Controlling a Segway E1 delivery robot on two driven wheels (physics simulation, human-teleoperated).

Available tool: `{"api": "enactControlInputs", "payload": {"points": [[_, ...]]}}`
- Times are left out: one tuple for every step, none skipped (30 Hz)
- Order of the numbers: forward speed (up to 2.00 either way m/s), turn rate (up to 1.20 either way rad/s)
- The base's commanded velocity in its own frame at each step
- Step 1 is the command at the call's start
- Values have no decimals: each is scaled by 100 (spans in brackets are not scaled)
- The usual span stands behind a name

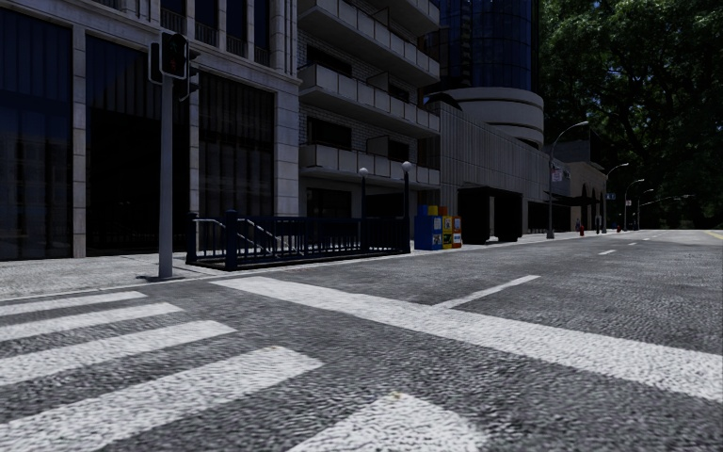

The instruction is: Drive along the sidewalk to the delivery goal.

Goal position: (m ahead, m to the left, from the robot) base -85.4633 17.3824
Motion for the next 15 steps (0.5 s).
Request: {"api": "enactControlInputs", "payload": {"points": [[0, 0], [0, 0], [0, 0], [0, 0], [0, 0], [0, 0], [0, 0], [0, 0], [0, 0], [0, 0], [0, 0], [0, 0], [0, 0], [0, 0], [0, 0]]}}
